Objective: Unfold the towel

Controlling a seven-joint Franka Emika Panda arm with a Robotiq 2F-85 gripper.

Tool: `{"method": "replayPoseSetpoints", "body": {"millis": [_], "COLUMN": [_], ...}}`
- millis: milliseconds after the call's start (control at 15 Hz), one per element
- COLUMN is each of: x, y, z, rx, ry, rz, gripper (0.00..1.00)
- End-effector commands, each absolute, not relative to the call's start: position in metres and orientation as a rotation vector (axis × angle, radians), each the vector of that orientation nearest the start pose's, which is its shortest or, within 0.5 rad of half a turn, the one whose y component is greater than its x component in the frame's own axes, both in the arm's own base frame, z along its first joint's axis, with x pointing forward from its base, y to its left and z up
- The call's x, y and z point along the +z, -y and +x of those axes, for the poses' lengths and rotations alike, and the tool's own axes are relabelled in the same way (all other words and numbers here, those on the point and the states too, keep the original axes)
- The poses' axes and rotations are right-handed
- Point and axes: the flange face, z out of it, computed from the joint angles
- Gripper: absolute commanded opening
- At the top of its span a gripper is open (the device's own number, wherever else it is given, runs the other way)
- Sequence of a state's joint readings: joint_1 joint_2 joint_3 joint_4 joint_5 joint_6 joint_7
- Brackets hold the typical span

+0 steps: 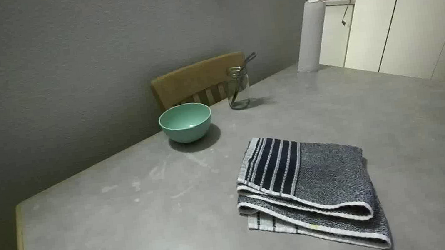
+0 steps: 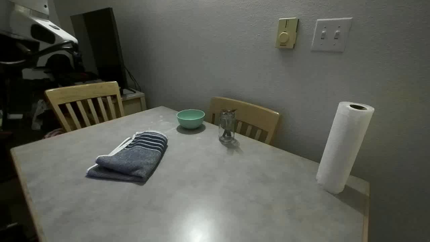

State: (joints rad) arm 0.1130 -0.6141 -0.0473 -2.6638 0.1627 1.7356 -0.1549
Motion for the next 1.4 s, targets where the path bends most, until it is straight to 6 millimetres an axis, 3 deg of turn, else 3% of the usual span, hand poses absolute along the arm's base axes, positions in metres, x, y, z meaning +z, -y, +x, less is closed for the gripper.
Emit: {"method": "replayPoseSetpoints", "body": {"millis": [0,200,467,733,933,1000,1200,1333], "x": [0.408,0.407,0.381,0.344,0.317,0.331,0.316,0.319], "y": [-0.036,-0.036,-0.065,-0.106,-0.128,-0.118,-0.128,-0.132], "z": [0.314,0.315,0.351,0.380,0.395,0.377,0.390,0.386], "rx": [0.454,0.442,0.338,0.326,0.411,0.364,0.417,0.438], "ry": [0.264,0.206,0.018,0.036,0.187,0.121,0.174,0.106], "rz": [-2.901,-2.928,-2.994,-3.036,-2.955,-3.014,-2.979,-3.093], "gripper": [1.00,1.00,1.00,1.00,1.00,1.00,1.00,1.00]}}
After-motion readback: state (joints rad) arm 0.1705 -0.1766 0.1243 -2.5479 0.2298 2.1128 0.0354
